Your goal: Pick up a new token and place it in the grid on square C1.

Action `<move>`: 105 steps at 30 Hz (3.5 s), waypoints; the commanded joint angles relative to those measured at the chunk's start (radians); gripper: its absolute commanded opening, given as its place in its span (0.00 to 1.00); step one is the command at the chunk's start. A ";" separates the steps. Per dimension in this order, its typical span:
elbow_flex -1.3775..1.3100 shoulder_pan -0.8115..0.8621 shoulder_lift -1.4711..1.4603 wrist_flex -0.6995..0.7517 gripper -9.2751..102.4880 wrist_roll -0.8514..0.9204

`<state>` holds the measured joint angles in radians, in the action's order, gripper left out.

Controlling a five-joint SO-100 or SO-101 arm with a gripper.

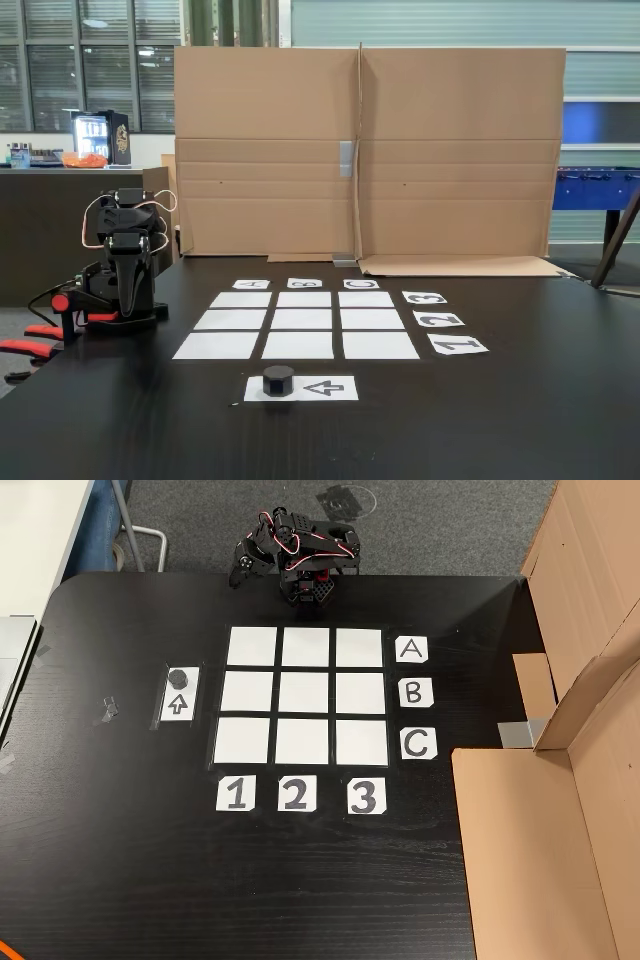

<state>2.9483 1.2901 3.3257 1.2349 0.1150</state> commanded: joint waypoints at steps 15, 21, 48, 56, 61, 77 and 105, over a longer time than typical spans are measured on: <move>-0.011 -0.041 -0.002 0.011 0.08 0.009; -0.046 -0.046 -0.074 -0.009 0.08 0.012; -0.736 -0.183 -0.960 -0.169 0.26 0.011; -0.922 -0.230 -1.170 -0.179 0.29 0.012; -1.022 -0.259 -1.284 -0.184 0.34 0.014; -1.396 -0.353 -1.758 -0.169 0.42 0.029; -1.967 -0.495 -2.266 0.192 0.49 0.018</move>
<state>1.0416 0.8053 1.0723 1.4159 0.1427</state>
